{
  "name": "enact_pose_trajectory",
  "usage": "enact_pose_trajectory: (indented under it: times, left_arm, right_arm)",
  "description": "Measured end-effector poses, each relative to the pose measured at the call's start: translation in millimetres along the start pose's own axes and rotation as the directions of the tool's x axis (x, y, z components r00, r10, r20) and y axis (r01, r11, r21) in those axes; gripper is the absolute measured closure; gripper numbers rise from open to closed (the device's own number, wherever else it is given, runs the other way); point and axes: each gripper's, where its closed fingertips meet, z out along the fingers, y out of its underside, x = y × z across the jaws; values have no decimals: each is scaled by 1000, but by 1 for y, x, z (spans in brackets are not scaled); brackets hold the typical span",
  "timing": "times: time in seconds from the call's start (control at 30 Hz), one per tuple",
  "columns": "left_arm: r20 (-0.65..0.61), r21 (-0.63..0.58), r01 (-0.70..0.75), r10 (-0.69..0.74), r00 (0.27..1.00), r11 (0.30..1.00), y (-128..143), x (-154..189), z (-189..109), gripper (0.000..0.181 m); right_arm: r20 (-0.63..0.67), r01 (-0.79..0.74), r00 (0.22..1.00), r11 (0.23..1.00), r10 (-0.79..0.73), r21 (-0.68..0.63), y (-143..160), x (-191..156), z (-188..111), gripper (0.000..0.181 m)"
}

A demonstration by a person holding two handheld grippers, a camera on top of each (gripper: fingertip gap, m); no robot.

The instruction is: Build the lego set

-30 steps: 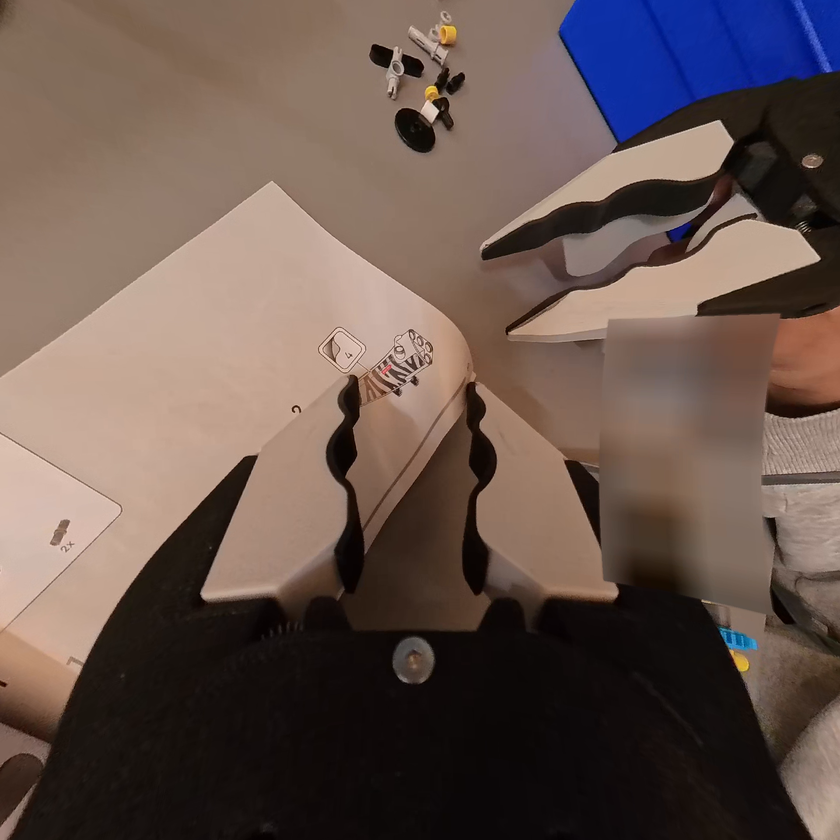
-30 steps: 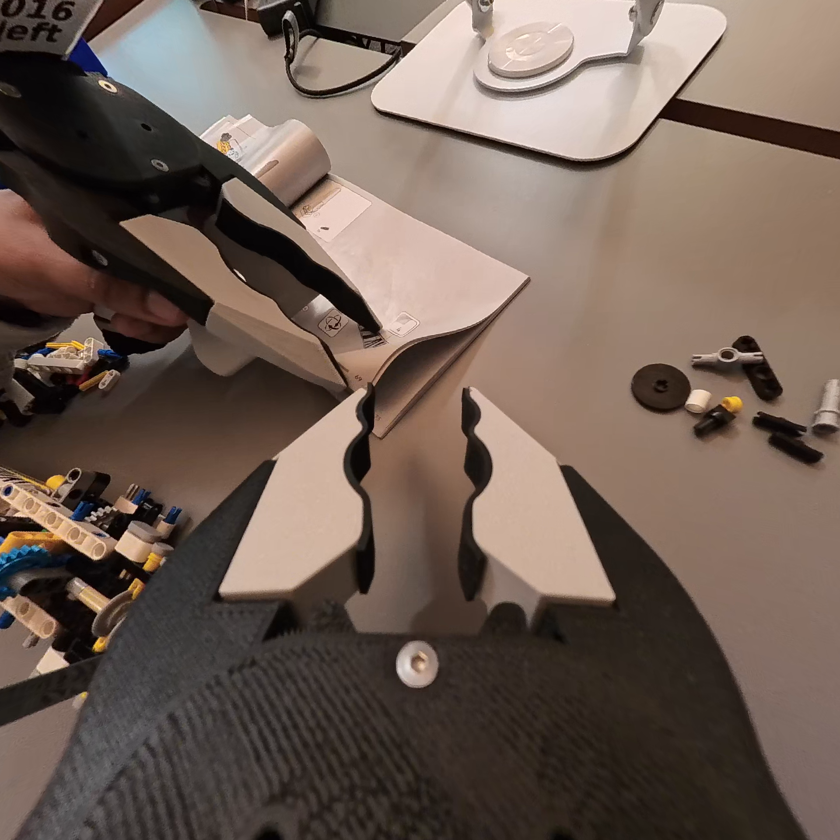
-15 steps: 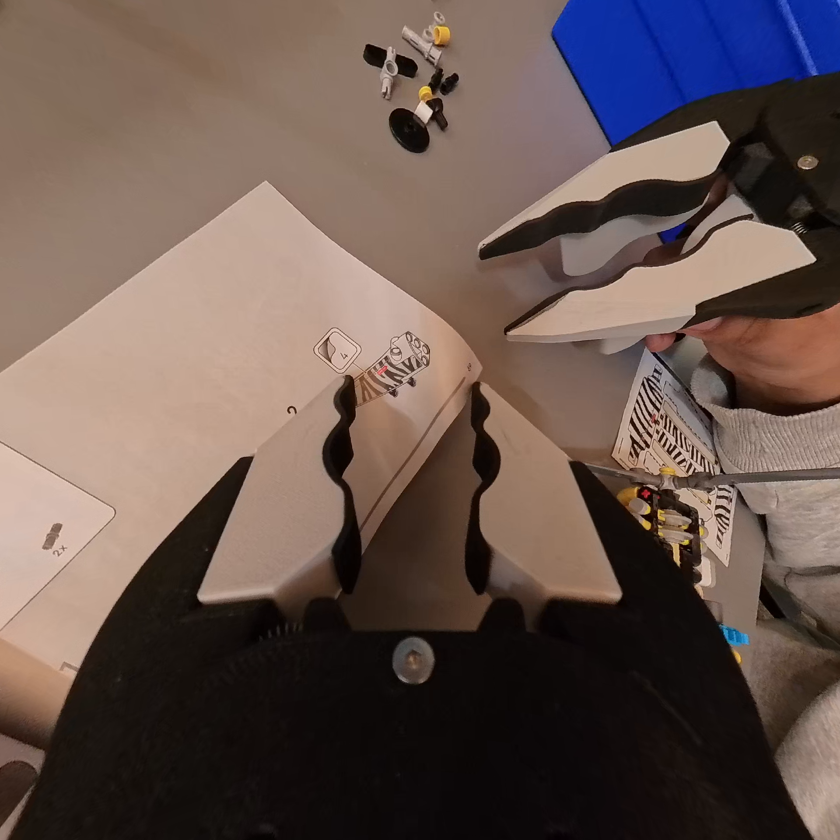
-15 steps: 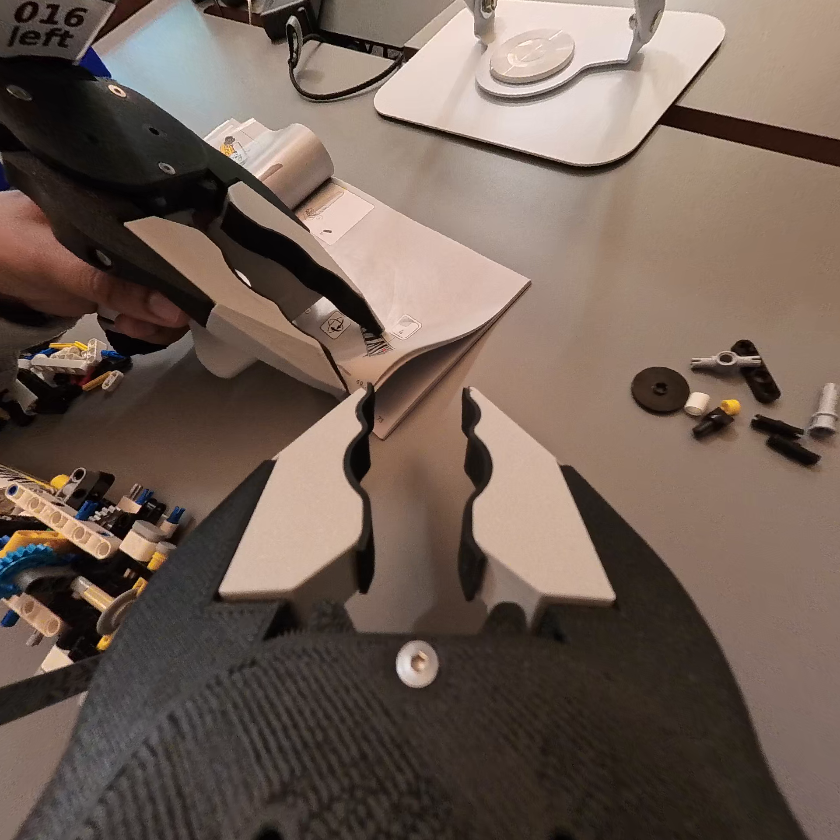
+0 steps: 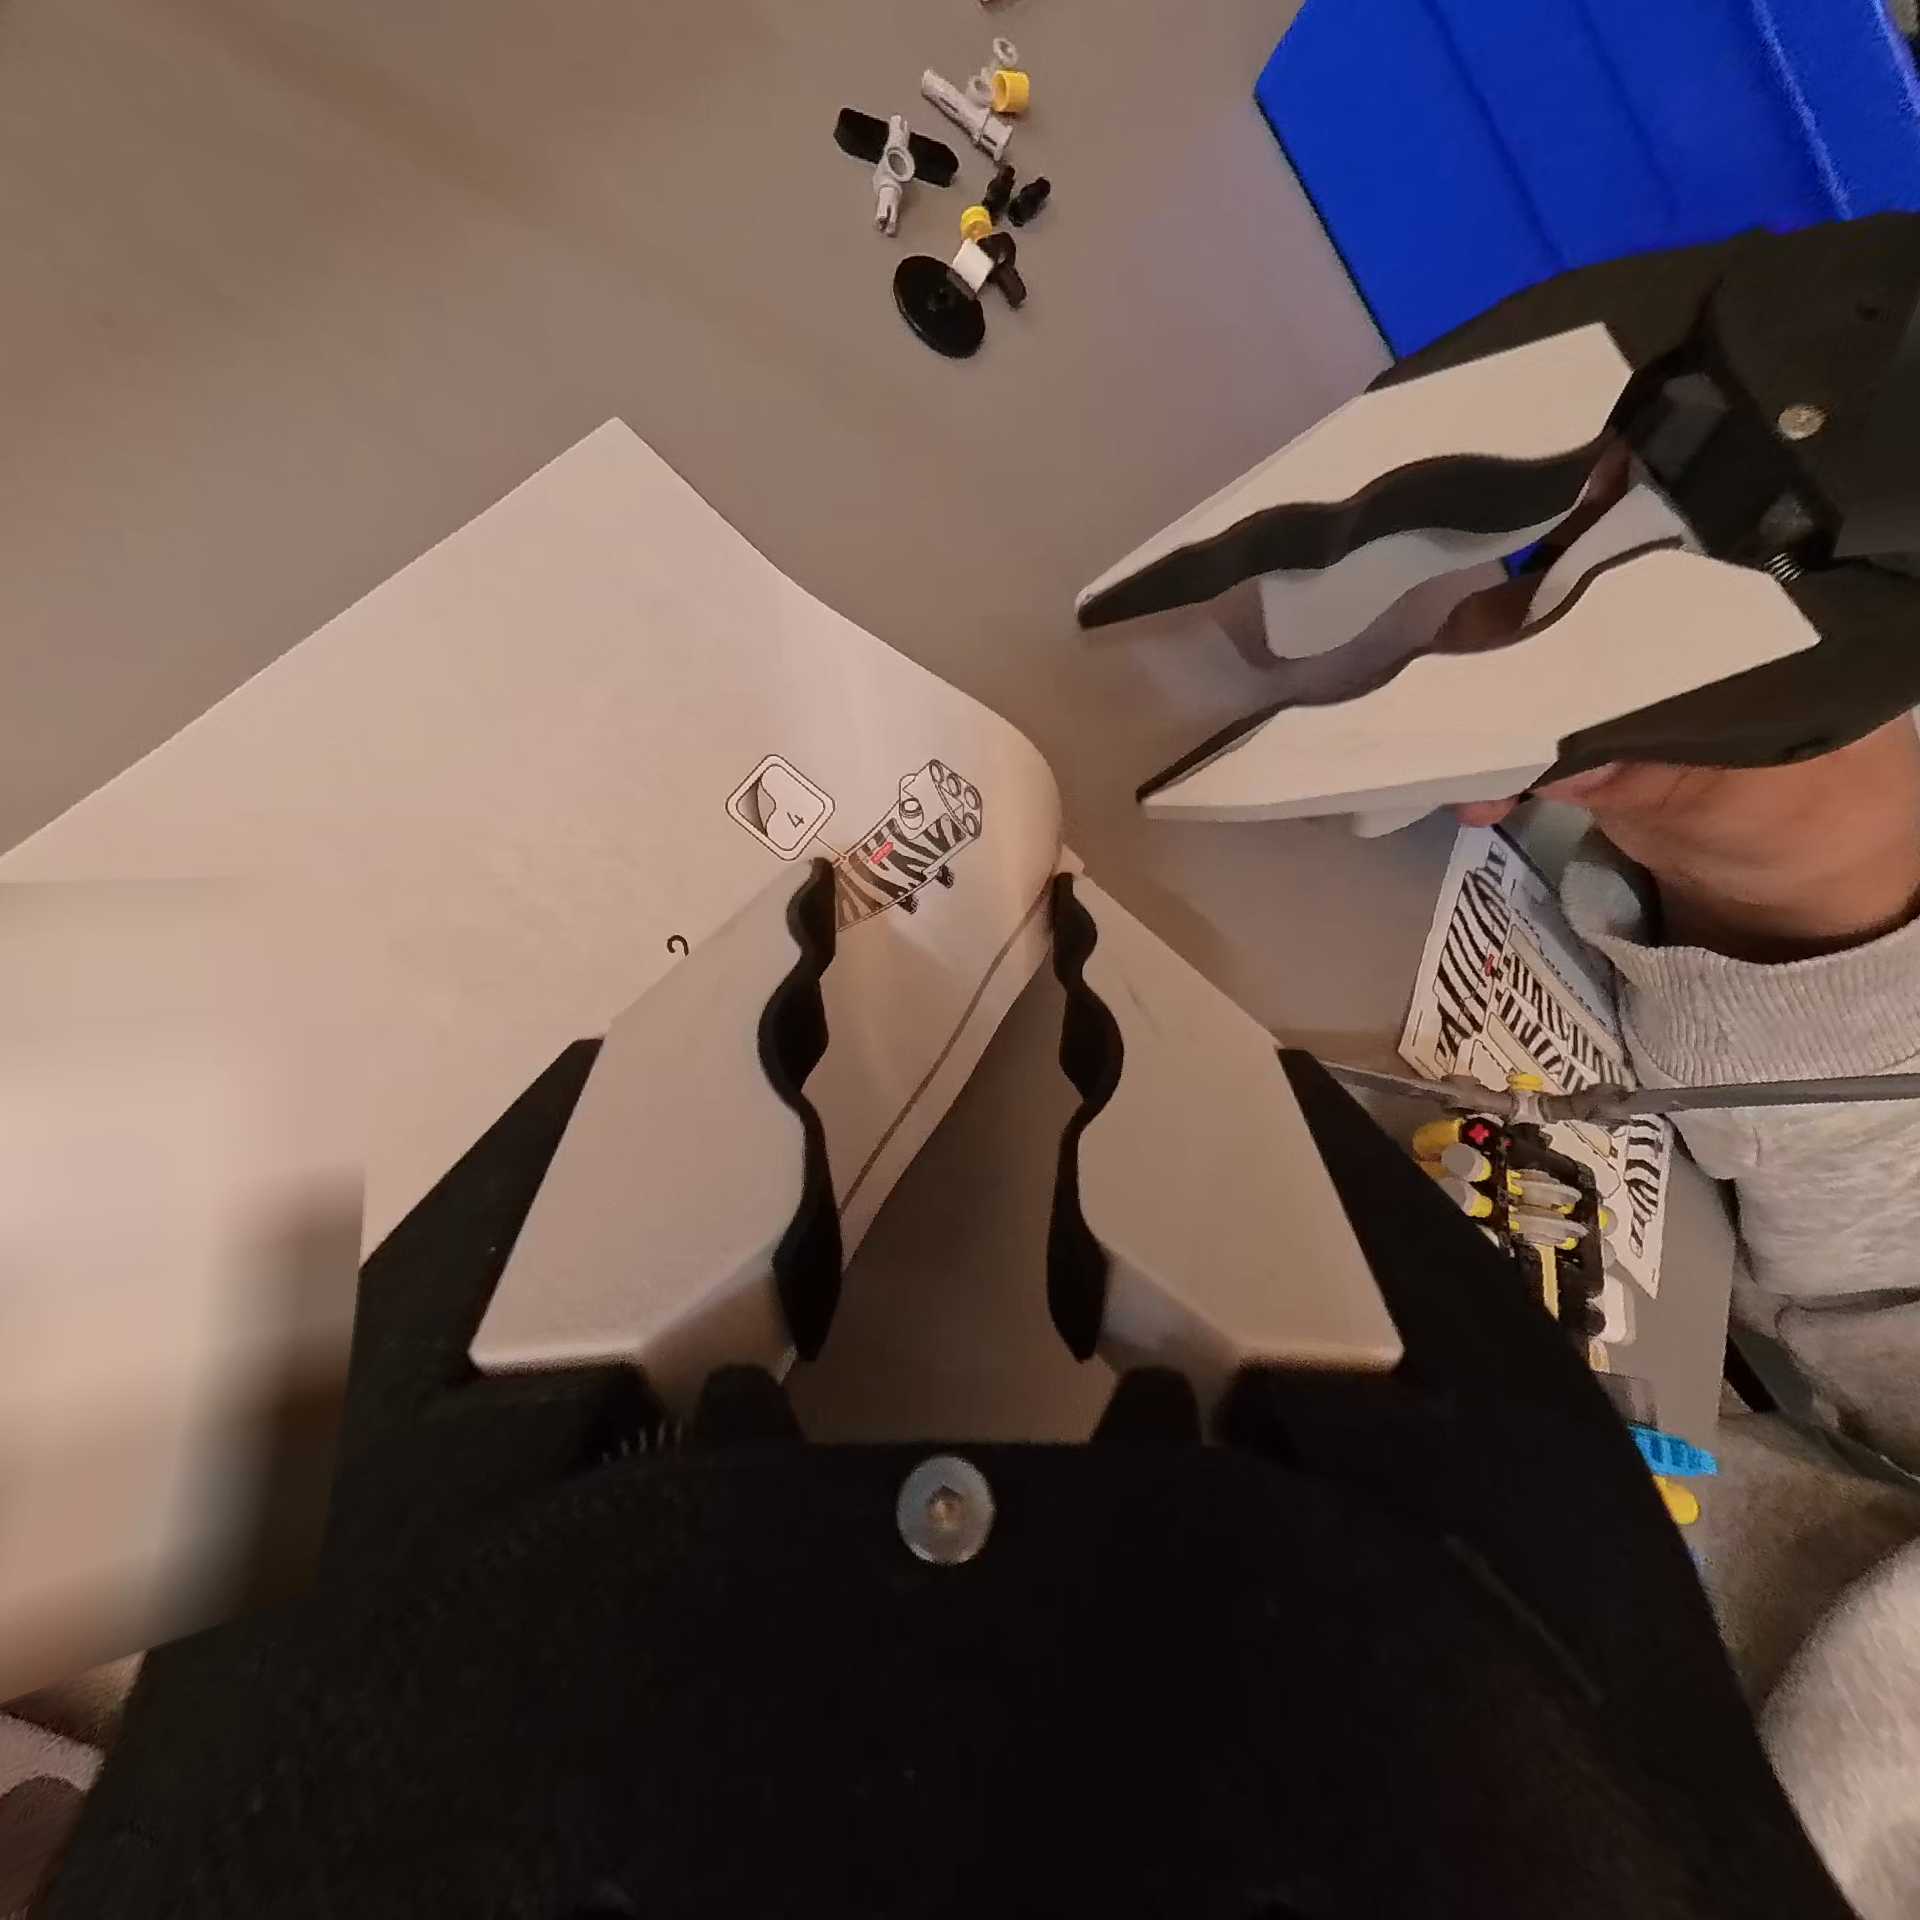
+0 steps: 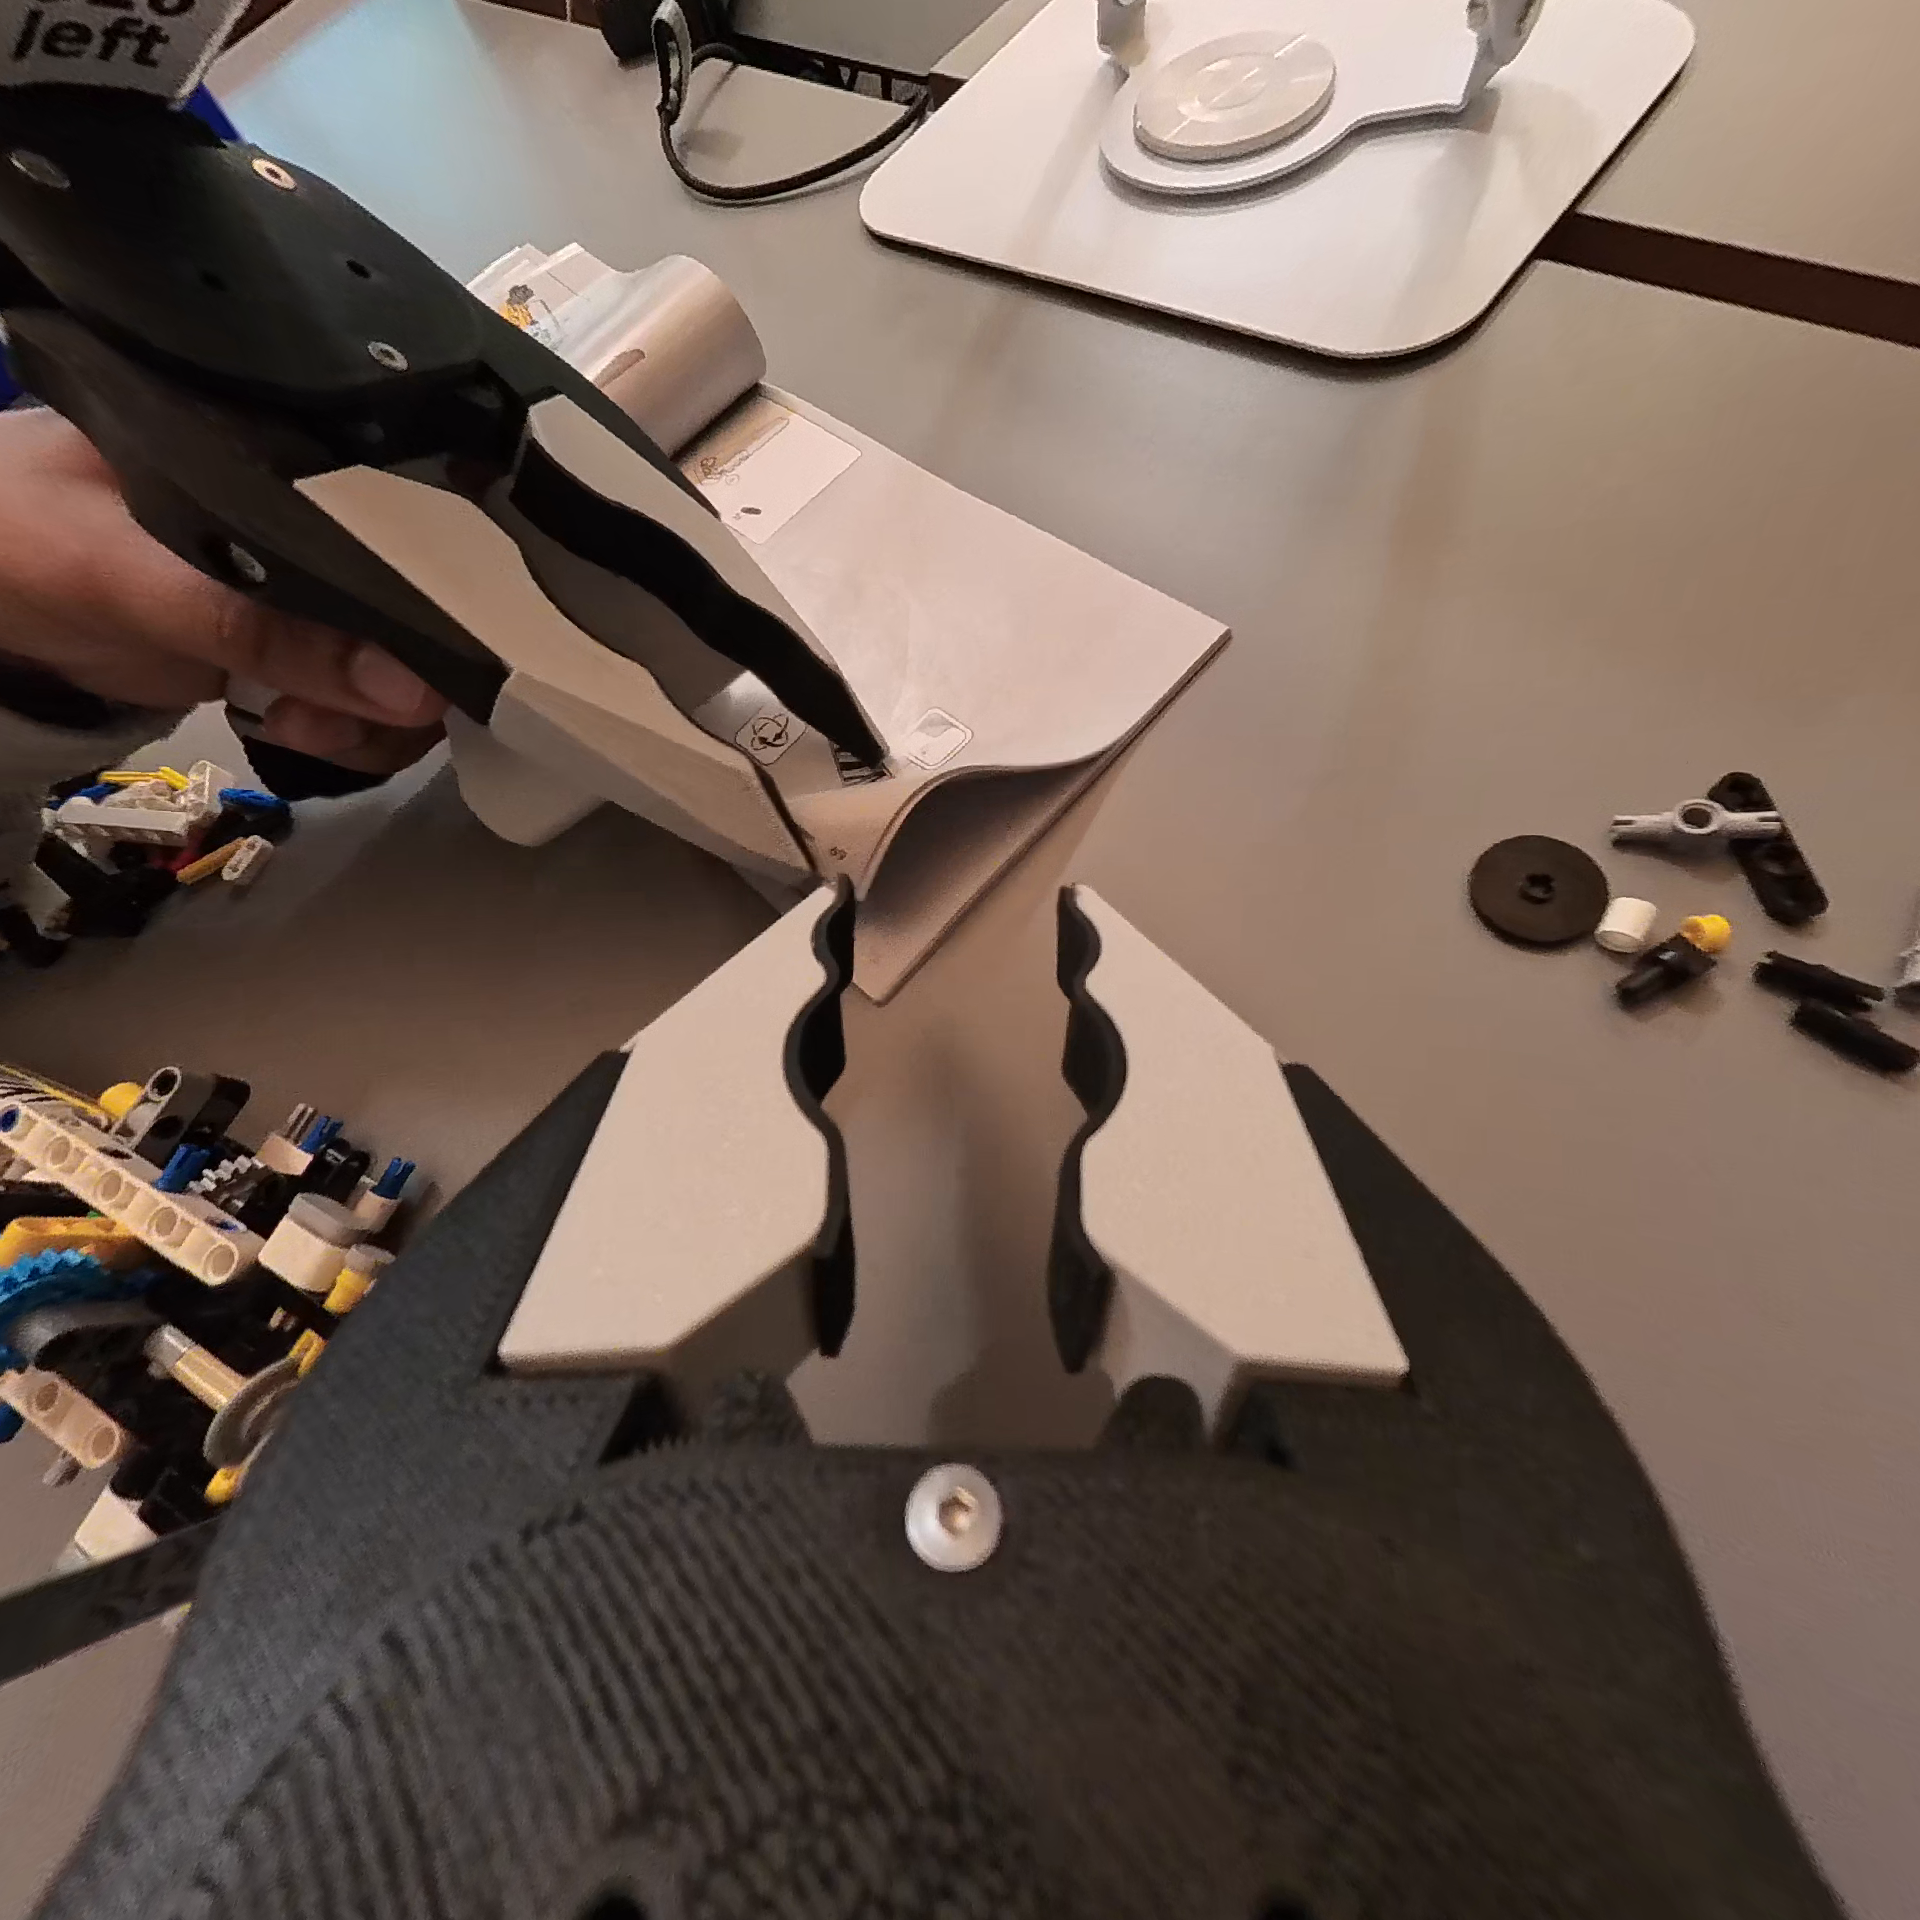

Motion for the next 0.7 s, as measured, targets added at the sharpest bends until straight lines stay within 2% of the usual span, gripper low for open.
enact_pose_trajectory:
  times: [0.2,0.4,0.57,0.7]
  left_arm:
    - [-47,2,22,-22,999,1000,-1,3,-1,138]
    - [-52,10,25,-24,998,1000,0,1,-1,141]
    - [-44,5,27,-26,999,1000,1,-3,-1,153]
    - [-37,12,21,-21,999,1000,1,-4,-2,171]
  right_arm:
    - [-39,60,997,998,-61,-36,8,-1,15,138]
    - [-46,60,997,997,-62,-51,12,2,16,139]
    - [-53,53,997,997,-55,-50,12,5,15,140]
    - [-55,62,996,996,-66,-67,14,5,17,140]
